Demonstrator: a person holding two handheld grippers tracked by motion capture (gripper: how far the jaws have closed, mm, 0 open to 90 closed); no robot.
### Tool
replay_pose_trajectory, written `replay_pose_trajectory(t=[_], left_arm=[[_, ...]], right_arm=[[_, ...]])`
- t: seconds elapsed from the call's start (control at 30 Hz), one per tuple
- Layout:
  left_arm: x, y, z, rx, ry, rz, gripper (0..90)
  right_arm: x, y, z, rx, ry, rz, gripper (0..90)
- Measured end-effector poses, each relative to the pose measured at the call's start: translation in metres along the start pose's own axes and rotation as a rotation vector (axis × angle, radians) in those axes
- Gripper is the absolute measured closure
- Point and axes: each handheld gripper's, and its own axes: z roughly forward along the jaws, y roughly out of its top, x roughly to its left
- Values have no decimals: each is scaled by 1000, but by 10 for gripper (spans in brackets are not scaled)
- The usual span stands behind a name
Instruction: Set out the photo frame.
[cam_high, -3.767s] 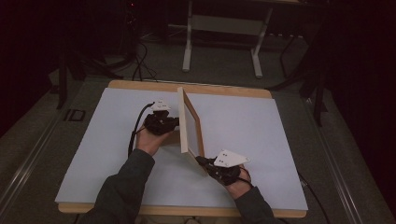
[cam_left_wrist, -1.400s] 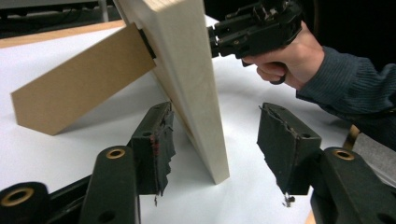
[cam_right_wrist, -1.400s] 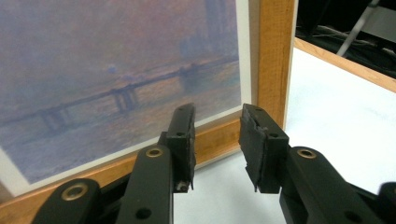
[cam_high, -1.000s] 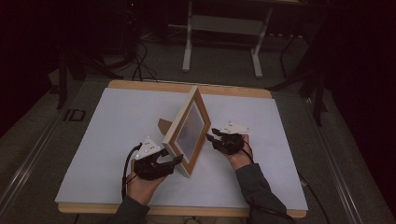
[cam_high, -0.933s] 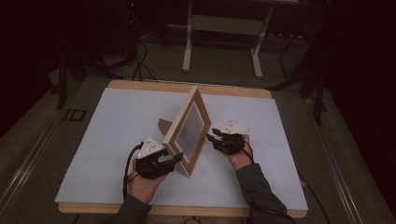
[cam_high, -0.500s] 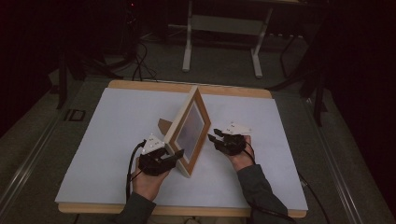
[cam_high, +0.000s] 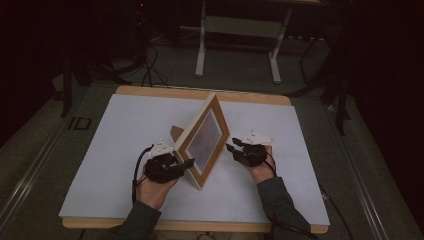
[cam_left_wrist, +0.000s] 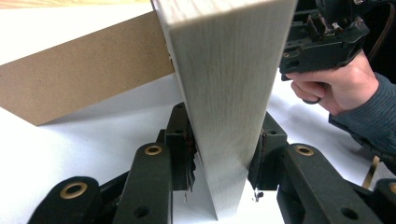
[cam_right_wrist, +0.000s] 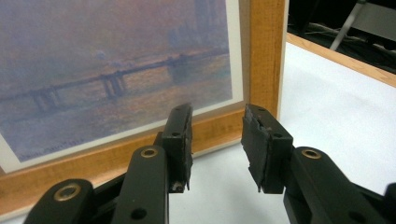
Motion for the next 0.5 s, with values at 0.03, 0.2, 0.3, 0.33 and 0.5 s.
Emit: replay_pose_trajectory(t=[0.03,0.2,0.3,0.33,0.5], left_arm=[[2,1,0,6,-6,4,678],[13,5,-3,36,-48,20,679],[21,8,-4,52,-81,36,680],[24,9,-4,58,-93,41,680],[37,14,-3,84,-161,92,679]], right_arm=[[0,0,0,1,-3,3,622],[-3,-2,-3,3,-9,2,621],[-5,-3,-5,1,-12,5,621],[-6,-3,-6,0,-15,7,620],[-9,-4,-9,-1,-24,9,620]])
